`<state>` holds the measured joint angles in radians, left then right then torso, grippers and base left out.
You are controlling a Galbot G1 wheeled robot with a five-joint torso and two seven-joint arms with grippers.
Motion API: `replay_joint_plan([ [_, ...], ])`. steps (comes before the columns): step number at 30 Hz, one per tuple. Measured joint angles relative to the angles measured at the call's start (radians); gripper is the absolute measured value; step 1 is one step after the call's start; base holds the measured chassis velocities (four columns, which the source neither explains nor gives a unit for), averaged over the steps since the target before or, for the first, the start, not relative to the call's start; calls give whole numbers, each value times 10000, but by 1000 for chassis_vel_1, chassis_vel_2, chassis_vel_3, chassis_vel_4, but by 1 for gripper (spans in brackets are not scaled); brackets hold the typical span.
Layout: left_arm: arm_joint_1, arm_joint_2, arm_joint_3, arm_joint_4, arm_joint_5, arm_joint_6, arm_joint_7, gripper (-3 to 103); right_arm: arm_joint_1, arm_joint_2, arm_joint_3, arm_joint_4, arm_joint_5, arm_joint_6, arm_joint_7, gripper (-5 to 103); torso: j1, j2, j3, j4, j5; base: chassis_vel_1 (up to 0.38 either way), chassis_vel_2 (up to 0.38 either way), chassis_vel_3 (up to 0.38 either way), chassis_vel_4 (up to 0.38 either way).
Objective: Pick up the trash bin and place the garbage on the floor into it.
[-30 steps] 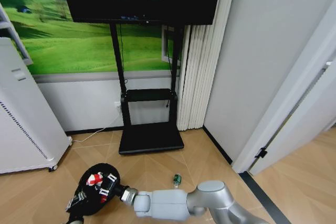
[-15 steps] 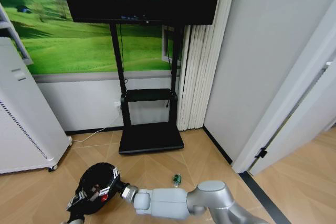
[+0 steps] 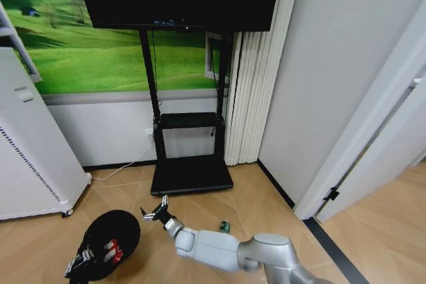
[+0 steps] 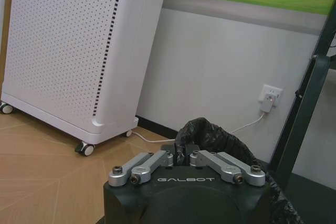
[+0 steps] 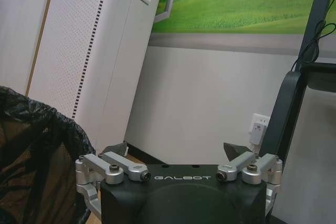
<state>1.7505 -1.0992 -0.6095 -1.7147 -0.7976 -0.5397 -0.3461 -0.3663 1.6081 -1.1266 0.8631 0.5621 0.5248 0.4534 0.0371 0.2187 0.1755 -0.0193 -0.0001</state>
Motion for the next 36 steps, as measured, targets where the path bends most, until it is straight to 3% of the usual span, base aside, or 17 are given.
replay_joint_plan([
  [14, 434, -173, -118, -110, 67, -147, 165, 8, -16, 0, 46, -101, -358, 327, -223, 100, 0, 1, 1, -4, 1, -210, -96, 218, 107],
  [20, 589, -261, -155, -86, 62, -209, 239, 8, -198, -6, -14, -186, -798, -8, 424, 100, 1, 1, 1, -8, 3, -198, -142, 196, 129],
  [24, 960, -636, -160, -168, 169, -265, 257, 8, -258, -2, -463, -766, -742, -400, 563, 100, 0, 1, 0, 3, 0, -2, -16, 15, 12],
  [31, 1429, -934, -274, -233, 221, -498, 372, 8, -312, 2, -973, -2116, -487, -434, 263, 100, 0, 1, 0, 1, 1, 68, 52, -61, -28],
  [36, 1543, -1100, -372, -18, 164, -668, 549, 8, -367, 0, -1193, -2235, 803, -1046, 340, 100, 0, 0, 0, -2, 1, 0, 0, 0, 0],
])
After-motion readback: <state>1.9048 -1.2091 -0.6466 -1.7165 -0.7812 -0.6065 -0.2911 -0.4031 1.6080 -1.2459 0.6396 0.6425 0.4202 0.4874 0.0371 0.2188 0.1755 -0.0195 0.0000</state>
